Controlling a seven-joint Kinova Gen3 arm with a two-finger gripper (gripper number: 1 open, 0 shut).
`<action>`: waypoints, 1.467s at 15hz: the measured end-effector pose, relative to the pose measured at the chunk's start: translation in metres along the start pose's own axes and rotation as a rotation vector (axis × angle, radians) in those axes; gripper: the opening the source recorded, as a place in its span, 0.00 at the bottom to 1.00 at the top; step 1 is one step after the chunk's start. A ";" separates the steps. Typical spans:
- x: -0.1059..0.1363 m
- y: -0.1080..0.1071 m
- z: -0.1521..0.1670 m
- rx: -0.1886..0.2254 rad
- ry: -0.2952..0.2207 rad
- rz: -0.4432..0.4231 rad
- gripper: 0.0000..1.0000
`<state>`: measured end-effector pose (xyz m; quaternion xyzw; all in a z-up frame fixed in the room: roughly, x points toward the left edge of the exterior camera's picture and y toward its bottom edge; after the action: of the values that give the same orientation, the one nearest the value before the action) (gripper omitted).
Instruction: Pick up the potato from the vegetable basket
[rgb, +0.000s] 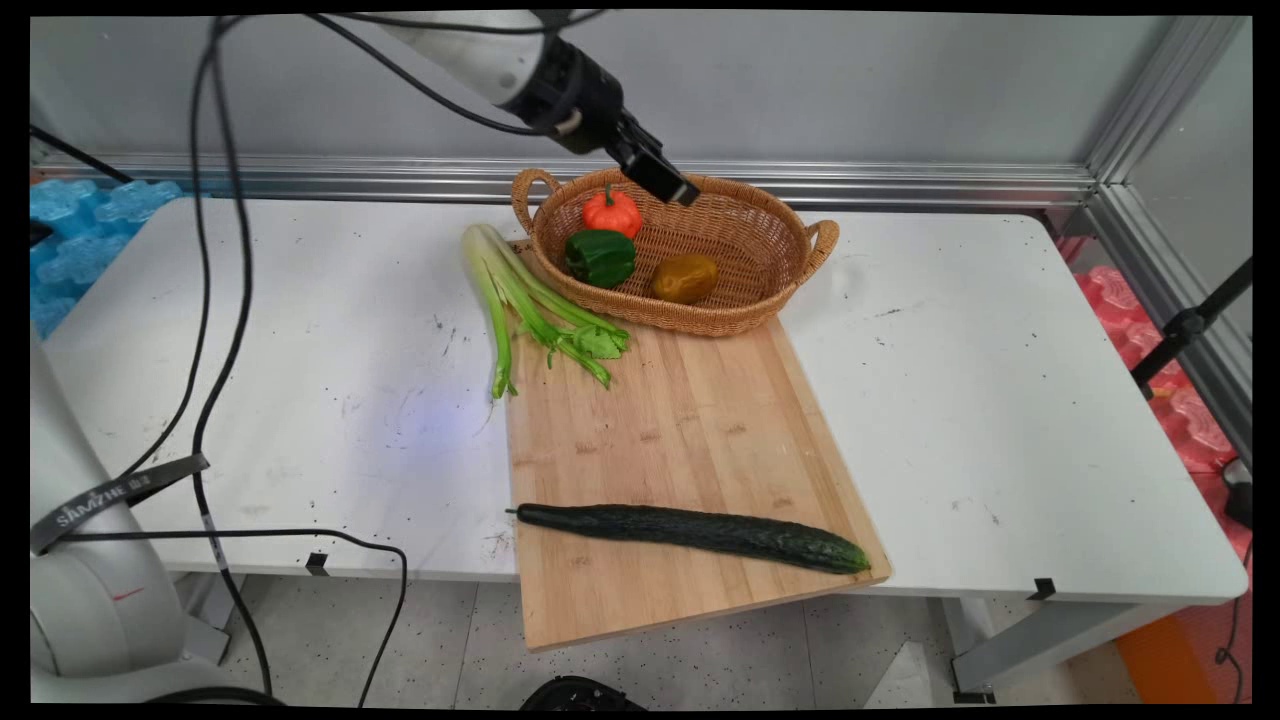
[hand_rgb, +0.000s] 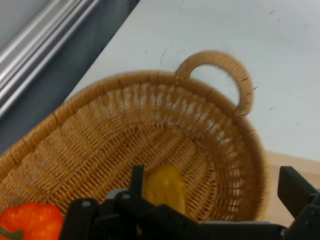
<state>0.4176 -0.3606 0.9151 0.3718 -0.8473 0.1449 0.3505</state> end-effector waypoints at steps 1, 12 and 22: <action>0.001 -0.002 0.009 0.006 -0.015 -0.009 1.00; -0.008 -0.018 0.098 0.029 -0.182 -0.087 1.00; -0.020 -0.022 0.152 0.021 -0.273 -0.109 1.00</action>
<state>0.3691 -0.4421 0.7921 0.4369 -0.8643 0.0824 0.2354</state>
